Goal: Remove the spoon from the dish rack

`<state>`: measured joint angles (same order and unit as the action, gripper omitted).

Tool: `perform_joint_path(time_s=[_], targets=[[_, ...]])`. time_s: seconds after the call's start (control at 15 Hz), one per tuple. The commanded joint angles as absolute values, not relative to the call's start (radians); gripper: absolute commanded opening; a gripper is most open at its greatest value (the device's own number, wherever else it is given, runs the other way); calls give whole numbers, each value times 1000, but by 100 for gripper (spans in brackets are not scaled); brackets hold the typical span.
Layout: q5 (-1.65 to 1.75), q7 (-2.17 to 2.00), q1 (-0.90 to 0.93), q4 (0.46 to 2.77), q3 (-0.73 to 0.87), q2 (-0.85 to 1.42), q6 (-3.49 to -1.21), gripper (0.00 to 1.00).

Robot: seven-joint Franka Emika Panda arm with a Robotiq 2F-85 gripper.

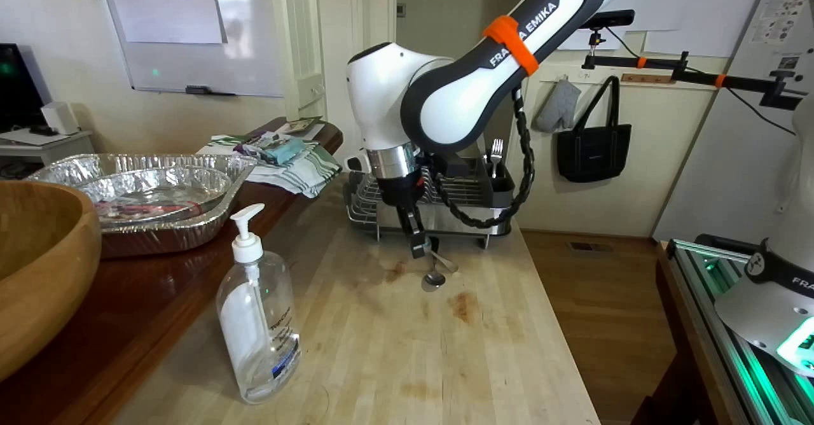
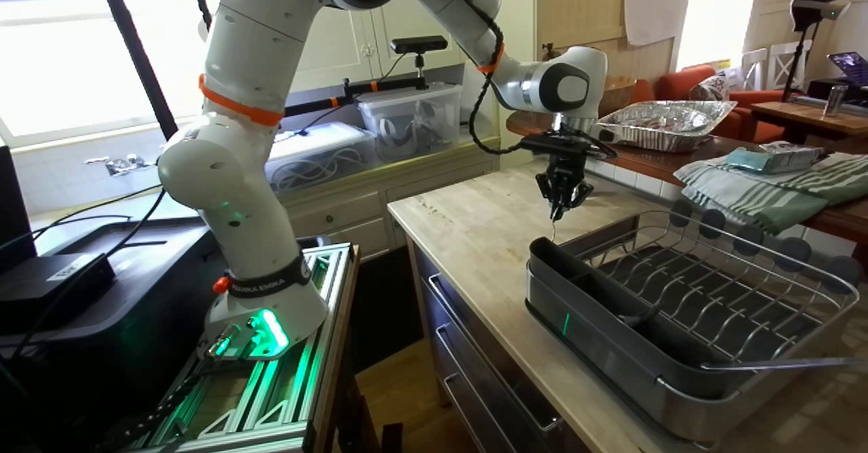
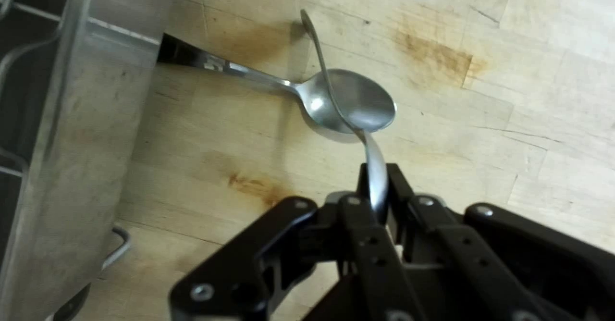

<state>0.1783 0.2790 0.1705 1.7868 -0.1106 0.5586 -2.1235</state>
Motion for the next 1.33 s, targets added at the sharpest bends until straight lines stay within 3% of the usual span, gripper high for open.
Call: perform_joint_path(time_s=[0.0,1.27], targets=[[225,248,187,1738,-104,626,-2105,2],[312,196,200,1743,-82,689,-2081,2]])
